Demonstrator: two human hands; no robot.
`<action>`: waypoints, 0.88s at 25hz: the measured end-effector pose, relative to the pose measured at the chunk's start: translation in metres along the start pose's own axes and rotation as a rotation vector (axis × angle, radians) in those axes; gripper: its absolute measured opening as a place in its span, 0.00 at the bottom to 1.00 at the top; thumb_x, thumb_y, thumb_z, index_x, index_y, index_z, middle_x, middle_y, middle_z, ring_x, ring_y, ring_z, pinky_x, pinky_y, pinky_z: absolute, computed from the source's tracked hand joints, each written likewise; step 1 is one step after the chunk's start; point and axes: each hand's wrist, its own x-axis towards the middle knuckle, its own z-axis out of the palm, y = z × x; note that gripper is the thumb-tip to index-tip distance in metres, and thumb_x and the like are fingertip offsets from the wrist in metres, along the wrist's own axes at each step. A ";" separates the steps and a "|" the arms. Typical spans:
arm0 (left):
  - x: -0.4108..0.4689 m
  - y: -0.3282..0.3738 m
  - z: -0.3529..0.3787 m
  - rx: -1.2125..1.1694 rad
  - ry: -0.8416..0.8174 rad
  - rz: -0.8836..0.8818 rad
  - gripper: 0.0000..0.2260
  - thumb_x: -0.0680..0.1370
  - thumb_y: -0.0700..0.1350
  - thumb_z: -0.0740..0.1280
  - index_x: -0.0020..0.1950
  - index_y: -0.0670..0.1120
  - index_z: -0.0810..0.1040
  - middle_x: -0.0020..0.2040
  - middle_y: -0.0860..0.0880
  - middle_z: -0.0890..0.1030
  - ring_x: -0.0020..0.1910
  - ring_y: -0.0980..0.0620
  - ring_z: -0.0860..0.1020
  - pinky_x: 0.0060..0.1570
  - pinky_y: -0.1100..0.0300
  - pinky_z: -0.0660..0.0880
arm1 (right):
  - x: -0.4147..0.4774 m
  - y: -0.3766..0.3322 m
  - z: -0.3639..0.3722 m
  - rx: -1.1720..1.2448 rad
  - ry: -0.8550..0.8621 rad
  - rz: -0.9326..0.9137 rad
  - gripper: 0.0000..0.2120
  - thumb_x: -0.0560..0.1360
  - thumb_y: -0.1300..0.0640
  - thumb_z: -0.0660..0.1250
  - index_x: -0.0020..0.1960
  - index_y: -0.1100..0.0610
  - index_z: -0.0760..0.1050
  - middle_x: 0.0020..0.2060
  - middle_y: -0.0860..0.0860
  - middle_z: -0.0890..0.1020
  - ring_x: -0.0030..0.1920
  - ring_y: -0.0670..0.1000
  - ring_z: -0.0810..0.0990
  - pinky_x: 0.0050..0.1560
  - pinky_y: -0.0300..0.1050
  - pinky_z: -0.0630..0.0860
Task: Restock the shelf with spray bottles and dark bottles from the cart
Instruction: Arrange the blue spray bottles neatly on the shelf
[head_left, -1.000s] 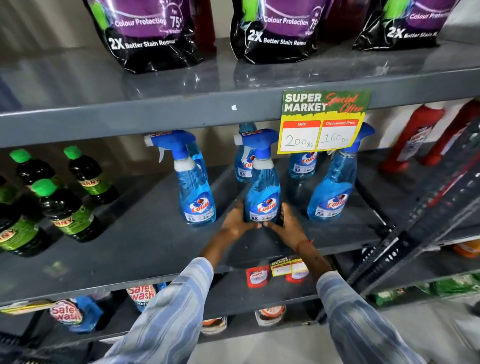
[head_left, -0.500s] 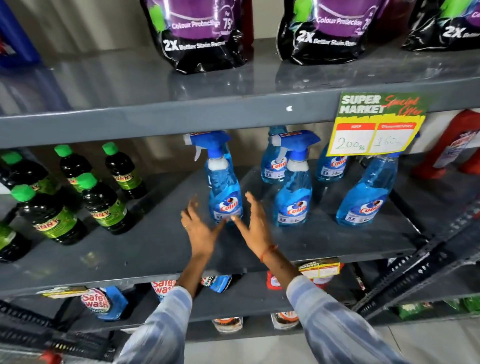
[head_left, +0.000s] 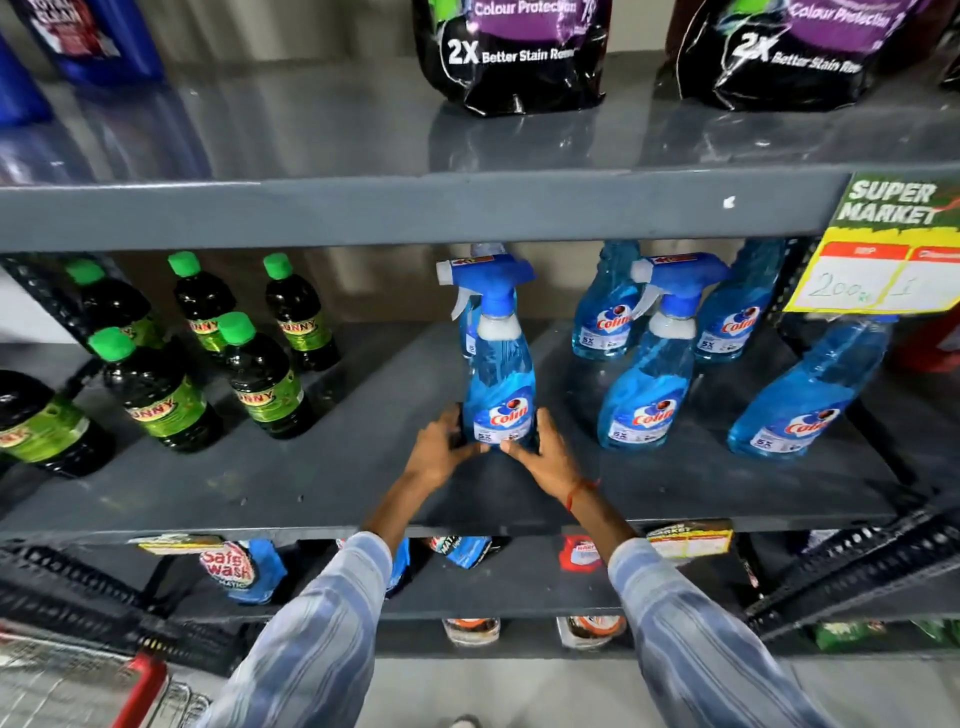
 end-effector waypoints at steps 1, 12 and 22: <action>-0.001 0.000 -0.001 -0.001 -0.007 0.008 0.23 0.70 0.38 0.73 0.63 0.39 0.71 0.59 0.40 0.81 0.58 0.45 0.79 0.61 0.52 0.74 | -0.001 0.000 0.001 0.005 0.010 0.001 0.23 0.71 0.61 0.71 0.62 0.67 0.66 0.59 0.62 0.77 0.57 0.55 0.77 0.54 0.43 0.72; 0.003 -0.005 -0.007 0.004 -0.040 0.033 0.24 0.69 0.39 0.73 0.63 0.41 0.71 0.60 0.42 0.80 0.55 0.52 0.78 0.55 0.66 0.73 | -0.005 -0.002 0.004 -0.031 -0.008 0.029 0.25 0.73 0.58 0.69 0.65 0.64 0.64 0.64 0.59 0.75 0.62 0.56 0.75 0.57 0.41 0.70; 0.002 -0.002 -0.006 -0.076 -0.061 -0.111 0.28 0.69 0.36 0.73 0.67 0.41 0.68 0.65 0.40 0.76 0.63 0.43 0.75 0.67 0.43 0.70 | -0.004 0.001 0.006 -0.040 -0.023 0.046 0.26 0.73 0.57 0.69 0.66 0.64 0.62 0.65 0.60 0.74 0.63 0.56 0.74 0.50 0.30 0.66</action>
